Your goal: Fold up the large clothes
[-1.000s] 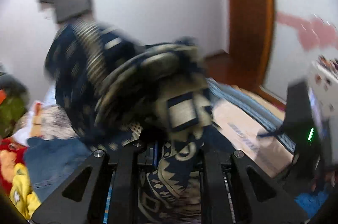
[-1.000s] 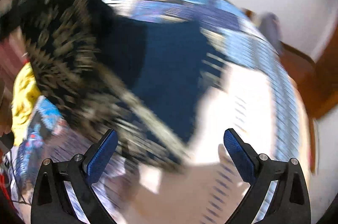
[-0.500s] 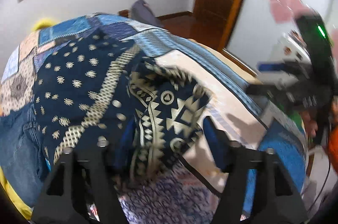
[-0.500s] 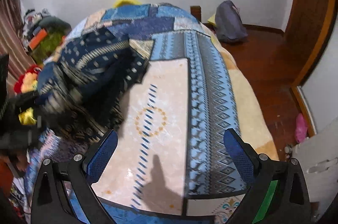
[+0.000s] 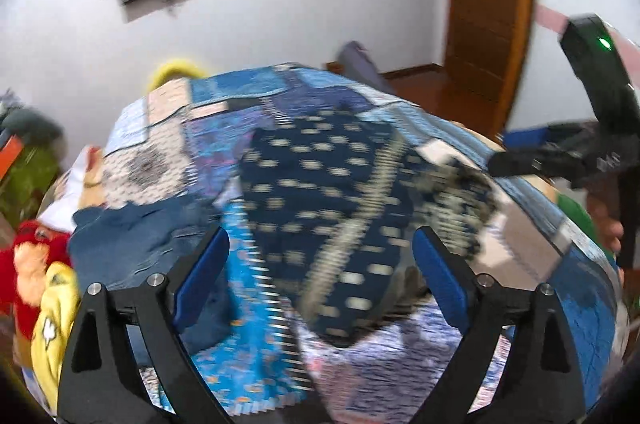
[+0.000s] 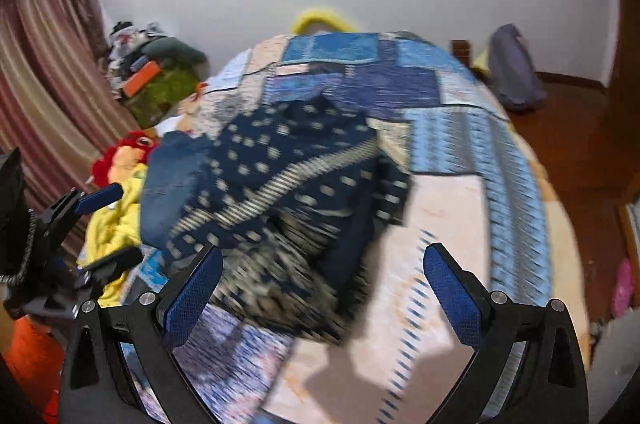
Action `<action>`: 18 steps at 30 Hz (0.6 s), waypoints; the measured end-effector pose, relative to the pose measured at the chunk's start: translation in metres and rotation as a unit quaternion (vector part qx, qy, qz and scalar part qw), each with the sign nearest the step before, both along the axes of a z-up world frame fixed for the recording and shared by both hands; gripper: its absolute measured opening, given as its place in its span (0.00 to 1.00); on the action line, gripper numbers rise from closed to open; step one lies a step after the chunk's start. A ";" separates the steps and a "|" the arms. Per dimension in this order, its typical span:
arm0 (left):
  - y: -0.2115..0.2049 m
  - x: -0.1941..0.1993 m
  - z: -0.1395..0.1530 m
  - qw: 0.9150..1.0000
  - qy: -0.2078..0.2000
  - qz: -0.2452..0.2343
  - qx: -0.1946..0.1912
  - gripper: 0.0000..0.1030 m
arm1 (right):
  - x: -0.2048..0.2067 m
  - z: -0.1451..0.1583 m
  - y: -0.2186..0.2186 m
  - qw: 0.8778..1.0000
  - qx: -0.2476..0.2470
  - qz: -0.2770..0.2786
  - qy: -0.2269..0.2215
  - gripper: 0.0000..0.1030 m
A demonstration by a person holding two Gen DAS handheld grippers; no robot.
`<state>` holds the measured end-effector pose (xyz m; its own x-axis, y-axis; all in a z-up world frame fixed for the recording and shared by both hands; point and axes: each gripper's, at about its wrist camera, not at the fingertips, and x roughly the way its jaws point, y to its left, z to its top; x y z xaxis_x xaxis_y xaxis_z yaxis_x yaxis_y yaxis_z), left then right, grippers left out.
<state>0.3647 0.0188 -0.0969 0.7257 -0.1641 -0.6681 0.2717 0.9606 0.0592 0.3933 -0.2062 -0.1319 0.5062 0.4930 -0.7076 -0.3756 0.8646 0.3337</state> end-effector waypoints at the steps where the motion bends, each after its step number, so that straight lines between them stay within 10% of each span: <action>1: 0.007 0.007 -0.002 1.000 0.006 0.008 -0.006 0.91 | 0.007 -0.002 0.006 1.000 0.006 0.005 0.008 0.97; 8: 0.041 0.061 -0.047 0.989 0.091 0.036 -0.110 0.91 | 0.063 -0.065 0.026 0.994 -0.021 -0.010 0.105 0.97; 12: 0.047 0.083 -0.079 0.972 0.140 0.032 -0.186 0.91 | 0.079 -0.104 0.012 0.984 0.046 -0.004 0.172 0.97; 18: 0.052 0.108 -0.114 0.942 0.186 0.033 -0.277 0.95 | 0.093 -0.108 0.020 0.986 0.047 0.032 0.158 1.00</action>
